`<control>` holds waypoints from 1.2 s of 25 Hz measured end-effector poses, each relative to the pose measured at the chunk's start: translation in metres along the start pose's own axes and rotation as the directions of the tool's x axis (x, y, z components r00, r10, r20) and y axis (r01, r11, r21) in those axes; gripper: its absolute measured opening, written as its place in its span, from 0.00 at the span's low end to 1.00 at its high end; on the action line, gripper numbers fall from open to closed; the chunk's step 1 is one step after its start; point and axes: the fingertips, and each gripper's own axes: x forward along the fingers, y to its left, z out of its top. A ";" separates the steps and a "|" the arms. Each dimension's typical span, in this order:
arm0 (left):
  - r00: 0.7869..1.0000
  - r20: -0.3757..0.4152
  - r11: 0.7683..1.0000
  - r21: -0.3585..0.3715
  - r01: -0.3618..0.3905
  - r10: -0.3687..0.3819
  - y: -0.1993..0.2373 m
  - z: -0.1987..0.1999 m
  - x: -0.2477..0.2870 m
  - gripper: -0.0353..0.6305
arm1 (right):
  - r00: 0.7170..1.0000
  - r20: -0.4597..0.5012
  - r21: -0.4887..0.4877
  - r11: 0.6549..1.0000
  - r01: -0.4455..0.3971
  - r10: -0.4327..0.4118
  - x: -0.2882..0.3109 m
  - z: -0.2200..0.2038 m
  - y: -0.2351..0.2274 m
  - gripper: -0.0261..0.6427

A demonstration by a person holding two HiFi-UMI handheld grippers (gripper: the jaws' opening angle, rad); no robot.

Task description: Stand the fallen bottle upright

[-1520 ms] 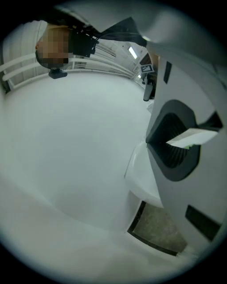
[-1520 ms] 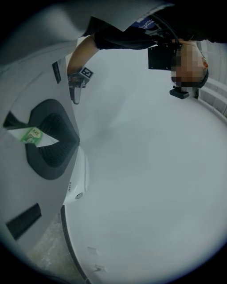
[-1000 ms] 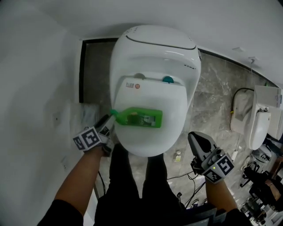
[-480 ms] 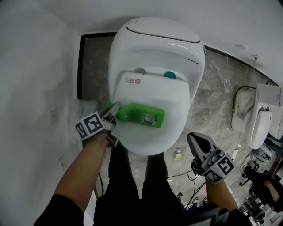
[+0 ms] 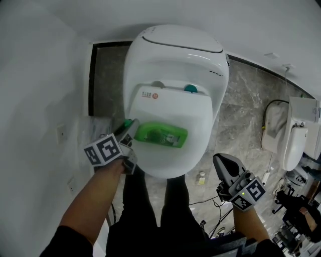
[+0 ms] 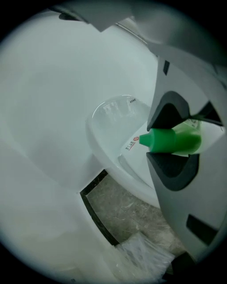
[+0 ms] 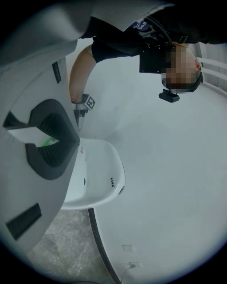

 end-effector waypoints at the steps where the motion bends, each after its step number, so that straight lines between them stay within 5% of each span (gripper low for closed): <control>1: 1.000 -0.004 1.000 0.016 0.000 0.000 -0.005 0.001 -0.001 0.32 | 1.000 -0.005 0.002 1.000 -0.008 0.008 -0.001 0.000 0.002 0.05; 7: 1.000 0.008 0.977 0.213 0.026 -0.028 -0.050 0.012 -0.008 0.32 | 1.000 0.005 0.002 1.000 -0.020 0.020 -0.010 0.007 0.007 0.05; 12: 0.998 -0.006 0.887 0.458 0.052 -0.055 -0.103 0.018 -0.013 0.32 | 1.000 0.013 0.003 1.000 -0.014 0.014 -0.021 0.009 0.006 0.05; 17: 0.997 -0.018 0.729 0.681 0.066 -0.073 -0.148 0.019 -0.015 0.32 | 1.000 0.023 0.004 1.000 -0.012 0.012 -0.026 0.008 0.007 0.05; 21: 0.996 -0.014 0.559 0.827 0.059 -0.084 -0.179 0.011 -0.016 0.32 | 0.999 0.031 0.011 1.000 -0.008 0.008 -0.034 0.008 0.006 0.05; 25: 0.995 -0.042 0.380 0.922 0.072 -0.085 -0.203 -0.007 -0.020 0.32 | 0.999 0.037 0.012 1.000 -0.003 0.002 -0.042 0.008 0.006 0.05; 30: 0.997 -0.066 0.203 0.976 0.072 -0.039 -0.217 -0.038 -0.025 0.32 | 0.998 0.066 0.009 1.000 0.010 -0.010 -0.048 0.012 0.003 0.05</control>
